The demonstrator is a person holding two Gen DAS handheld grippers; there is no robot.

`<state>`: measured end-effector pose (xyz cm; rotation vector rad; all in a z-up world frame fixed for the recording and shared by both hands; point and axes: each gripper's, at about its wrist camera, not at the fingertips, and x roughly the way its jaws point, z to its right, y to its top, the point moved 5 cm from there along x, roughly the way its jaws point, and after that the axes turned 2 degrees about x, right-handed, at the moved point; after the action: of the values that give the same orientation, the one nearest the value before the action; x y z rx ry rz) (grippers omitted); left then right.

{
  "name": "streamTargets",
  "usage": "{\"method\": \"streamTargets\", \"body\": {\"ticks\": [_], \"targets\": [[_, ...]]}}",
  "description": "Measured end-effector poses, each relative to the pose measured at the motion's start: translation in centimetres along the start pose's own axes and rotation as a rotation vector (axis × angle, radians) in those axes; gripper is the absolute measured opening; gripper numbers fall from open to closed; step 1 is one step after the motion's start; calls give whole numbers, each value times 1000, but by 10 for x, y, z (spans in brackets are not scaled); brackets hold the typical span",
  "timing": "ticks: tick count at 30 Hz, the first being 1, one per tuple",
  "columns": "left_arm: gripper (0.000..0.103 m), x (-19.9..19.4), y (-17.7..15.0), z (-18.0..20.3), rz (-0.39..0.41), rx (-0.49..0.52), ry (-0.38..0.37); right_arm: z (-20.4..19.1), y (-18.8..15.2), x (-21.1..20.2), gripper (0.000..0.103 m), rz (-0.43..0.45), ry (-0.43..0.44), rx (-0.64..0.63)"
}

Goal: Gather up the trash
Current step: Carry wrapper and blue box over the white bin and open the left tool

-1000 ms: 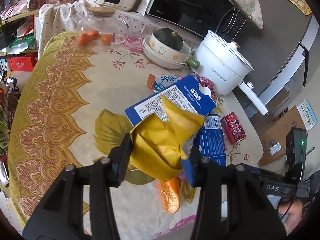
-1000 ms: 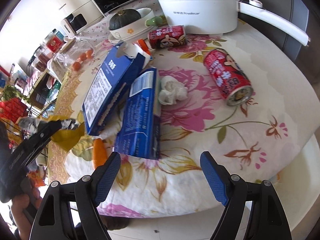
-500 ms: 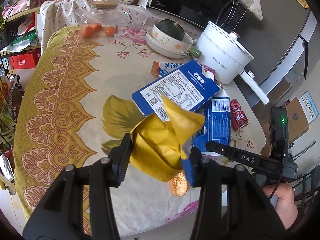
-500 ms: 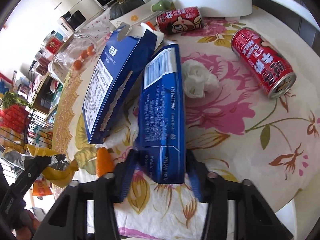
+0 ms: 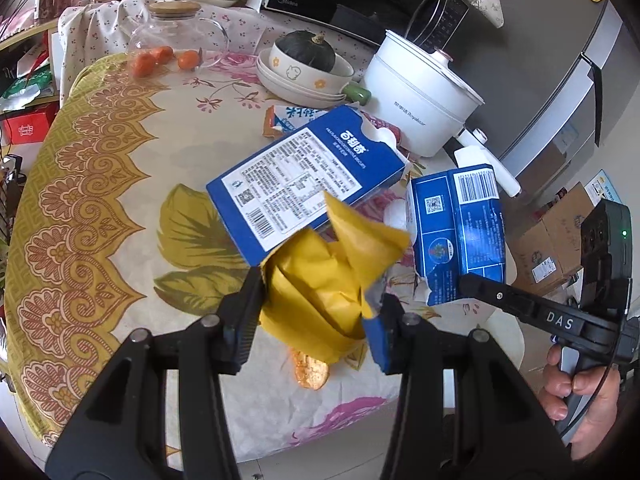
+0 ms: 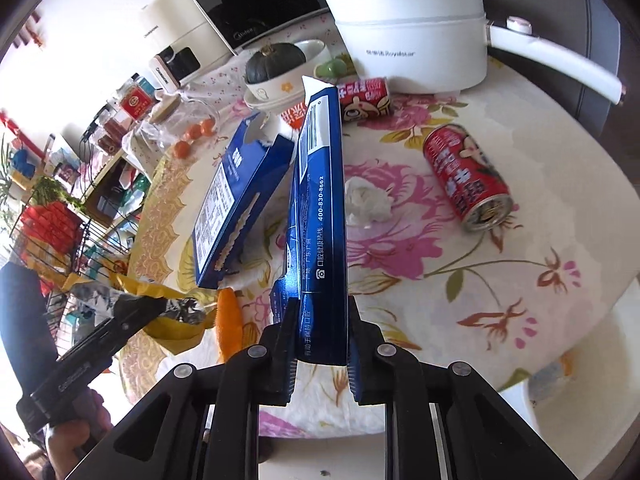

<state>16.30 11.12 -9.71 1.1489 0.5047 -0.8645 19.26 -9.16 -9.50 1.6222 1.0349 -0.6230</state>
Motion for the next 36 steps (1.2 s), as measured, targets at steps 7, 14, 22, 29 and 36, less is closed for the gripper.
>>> {"method": "streamTargets", "body": {"ticks": [7,14,22,29,36], "targets": [[48,3,-1,26,7,29,-31,20,-5,-37,20,41,-19,-12],[48,13,-8,65,-1,68,-86,53,-10,-72,20,73,-52,13],[48,28,-23,122,-26,138,-158,103,-21,-109,20,102,-103,72],[48,44,-35,164,-55,190,-205,154,-39,-138,20,117,-153,120],[49,62,-53,217,-77,269,-272,219,-68,-159,21,104,-222,198]]}}
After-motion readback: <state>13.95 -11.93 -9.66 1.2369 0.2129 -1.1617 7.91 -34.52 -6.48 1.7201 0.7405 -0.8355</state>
